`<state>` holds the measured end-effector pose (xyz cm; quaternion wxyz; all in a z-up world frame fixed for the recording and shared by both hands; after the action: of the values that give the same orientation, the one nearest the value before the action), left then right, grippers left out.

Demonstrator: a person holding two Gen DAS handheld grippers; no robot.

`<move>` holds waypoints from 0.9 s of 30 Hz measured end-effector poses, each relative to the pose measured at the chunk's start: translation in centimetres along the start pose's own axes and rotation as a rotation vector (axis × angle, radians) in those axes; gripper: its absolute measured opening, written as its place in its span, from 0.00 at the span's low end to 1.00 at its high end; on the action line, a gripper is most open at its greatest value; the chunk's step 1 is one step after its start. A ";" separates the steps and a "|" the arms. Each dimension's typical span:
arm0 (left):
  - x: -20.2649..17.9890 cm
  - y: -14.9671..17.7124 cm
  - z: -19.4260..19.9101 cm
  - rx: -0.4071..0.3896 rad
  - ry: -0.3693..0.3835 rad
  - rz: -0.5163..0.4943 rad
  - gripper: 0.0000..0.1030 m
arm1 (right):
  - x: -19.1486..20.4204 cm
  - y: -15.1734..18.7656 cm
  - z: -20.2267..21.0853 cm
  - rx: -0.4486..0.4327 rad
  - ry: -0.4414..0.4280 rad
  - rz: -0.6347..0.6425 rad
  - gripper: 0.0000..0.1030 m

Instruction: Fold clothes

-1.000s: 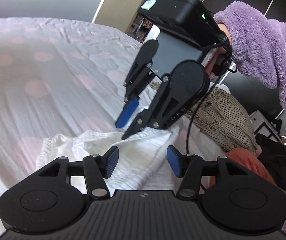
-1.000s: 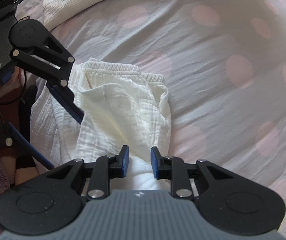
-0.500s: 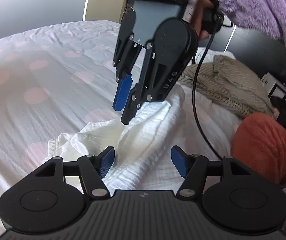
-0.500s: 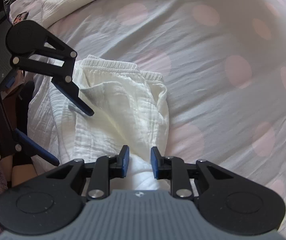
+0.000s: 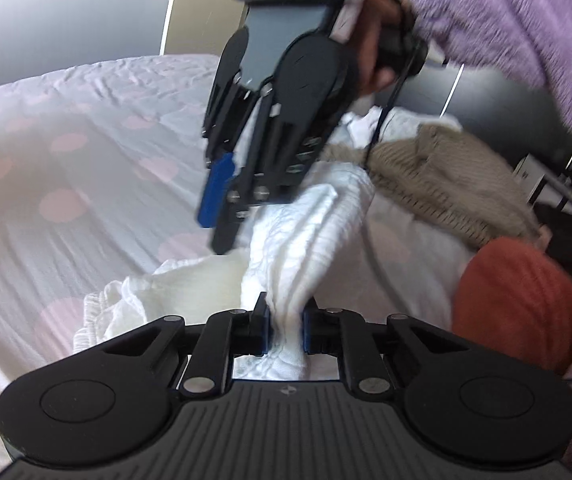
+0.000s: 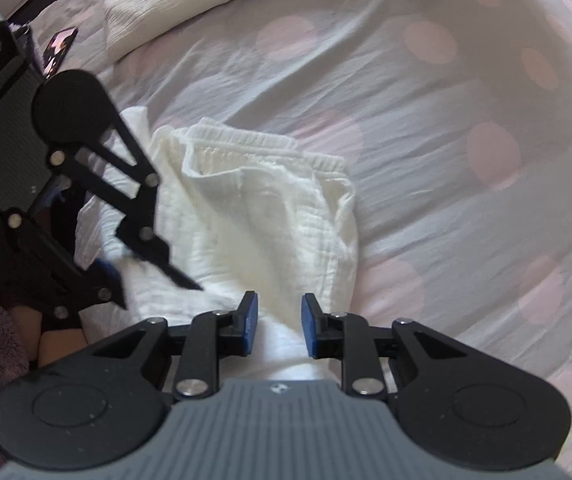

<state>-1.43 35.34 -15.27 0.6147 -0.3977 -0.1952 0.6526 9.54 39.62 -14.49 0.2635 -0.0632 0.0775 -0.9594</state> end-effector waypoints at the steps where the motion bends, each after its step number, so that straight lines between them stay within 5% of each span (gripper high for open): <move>1: 0.0 -0.3 0.4 -0.015 0.031 0.019 0.16 | -0.6 -0.1 0.2 -0.018 0.009 -0.024 0.26; 6: -0.6 -0.3 0.3 -0.013 0.070 0.014 0.16 | -1.9 -1.0 -0.2 -0.066 0.027 -0.072 0.27; 13: 0.0 0.2 -0.3 0.022 0.047 0.032 0.16 | 0.0 -1.7 -3.0 -0.066 -0.098 -0.032 0.33; 17: 0.0 0.4 -0.7 0.039 0.046 0.032 0.16 | 2.4 -1.2 -4.3 0.004 -0.157 0.047 0.21; 20: -0.1 0.6 -1.1 0.057 0.044 0.020 0.16 | 2.8 -0.9 -4.3 -0.001 -0.103 0.067 0.26; 22: 0.2 0.6 -1.0 0.061 0.040 0.029 0.16 | 2.6 -1.0 -4.1 -0.023 -0.066 0.071 0.46; 27: 0.8 1.0 -1.3 0.090 0.021 0.062 0.16 | 2.9 -1.3 -5.0 -0.037 -0.067 0.079 0.35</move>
<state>-0.97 35.68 -17.04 0.6133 -0.3824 -0.1468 0.6753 5.64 39.75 -18.89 0.3022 -0.0971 0.0890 -0.9441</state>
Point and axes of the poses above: each gripper's, at about its wrist camera, not at the fingertips, and z roughly against the way its jaws point, x to its left, y to its underside, the point moved 6 cm from there along -z, roughly the way its jaws point, and after that the axes turned 1 degree about y, right-handed, at the moved point
